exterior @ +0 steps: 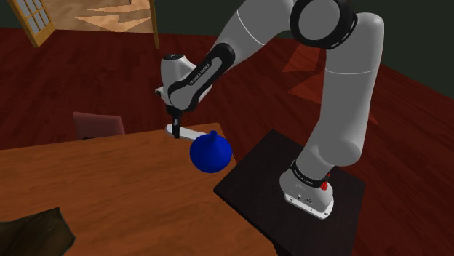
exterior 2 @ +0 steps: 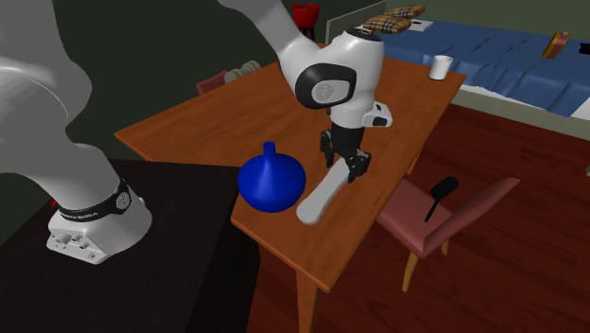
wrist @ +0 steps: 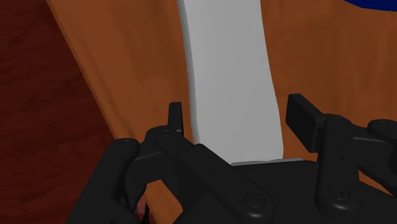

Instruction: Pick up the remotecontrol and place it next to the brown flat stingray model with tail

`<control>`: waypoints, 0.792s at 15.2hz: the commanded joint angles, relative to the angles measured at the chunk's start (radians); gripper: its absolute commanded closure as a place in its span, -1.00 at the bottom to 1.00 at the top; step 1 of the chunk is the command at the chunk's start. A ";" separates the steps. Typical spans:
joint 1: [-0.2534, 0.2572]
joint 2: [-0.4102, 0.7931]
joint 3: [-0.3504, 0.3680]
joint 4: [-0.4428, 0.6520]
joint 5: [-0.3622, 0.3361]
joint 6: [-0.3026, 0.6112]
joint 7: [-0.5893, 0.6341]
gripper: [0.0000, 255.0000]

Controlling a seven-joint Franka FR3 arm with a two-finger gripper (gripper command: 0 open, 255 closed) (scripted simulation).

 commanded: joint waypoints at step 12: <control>0.074 -0.102 0.044 -0.029 0.003 -0.072 0.115 1.00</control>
